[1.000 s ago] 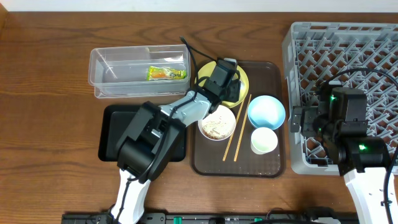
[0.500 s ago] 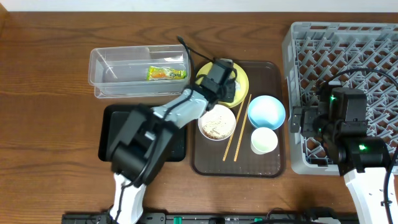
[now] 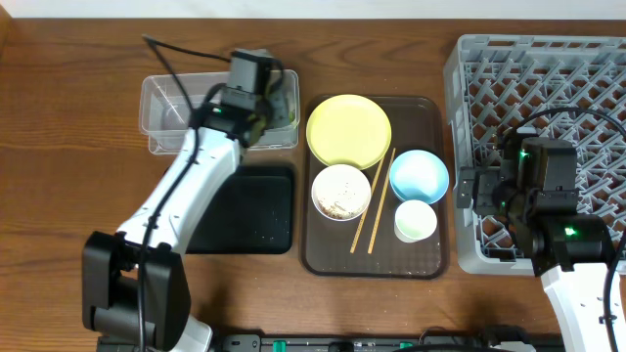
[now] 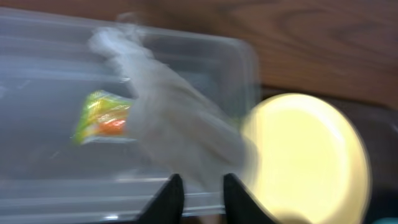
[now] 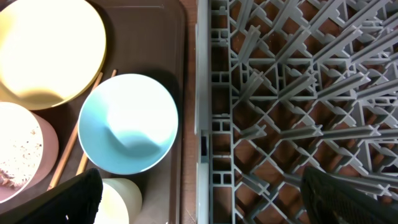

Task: Sort waste into correct bins and load items into the dishwasher rack
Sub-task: 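Tip the yellow plate over the clear container, then set it back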

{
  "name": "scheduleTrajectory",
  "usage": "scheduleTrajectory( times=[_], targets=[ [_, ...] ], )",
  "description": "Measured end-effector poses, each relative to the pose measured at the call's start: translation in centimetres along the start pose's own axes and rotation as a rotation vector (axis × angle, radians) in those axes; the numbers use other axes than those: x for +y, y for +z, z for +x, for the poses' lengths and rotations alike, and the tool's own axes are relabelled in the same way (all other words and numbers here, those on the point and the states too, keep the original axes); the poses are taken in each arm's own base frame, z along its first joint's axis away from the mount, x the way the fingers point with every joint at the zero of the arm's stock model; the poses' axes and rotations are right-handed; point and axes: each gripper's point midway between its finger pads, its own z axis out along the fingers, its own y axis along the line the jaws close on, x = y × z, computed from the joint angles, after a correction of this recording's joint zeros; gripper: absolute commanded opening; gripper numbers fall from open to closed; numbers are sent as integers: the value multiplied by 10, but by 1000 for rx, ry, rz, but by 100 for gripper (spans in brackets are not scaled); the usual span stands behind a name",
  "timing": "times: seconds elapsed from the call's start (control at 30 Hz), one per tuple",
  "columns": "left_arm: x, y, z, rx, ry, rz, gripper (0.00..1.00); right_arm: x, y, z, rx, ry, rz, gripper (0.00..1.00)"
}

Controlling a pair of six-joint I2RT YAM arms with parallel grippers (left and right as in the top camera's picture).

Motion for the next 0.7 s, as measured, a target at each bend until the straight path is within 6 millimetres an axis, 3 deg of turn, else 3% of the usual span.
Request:
scheduleTrajectory(
  times=[0.13, 0.3, 0.4, 0.53, 0.7],
  targets=[
    [19, -1, 10, 52, -31, -49, 40, 0, 0, 0, 0, 0, 0, 99],
    [14, -24, 21, 84, -4, -48, 80, 0, 0, 0, -1, 0, 0, 99],
    [3, -53, 21, 68, 0, -13, 82, 0, 0, 0, -2, 0, 0, 99],
    [-32, -92, 19, 35, 25, 152, 81, 0, 0, -1, -2, 0, 0, 99],
    [-69, -89, 44, 100, 100, 232, 79, 0, 0, -1, -3, 0, 0, 99]
  ],
)
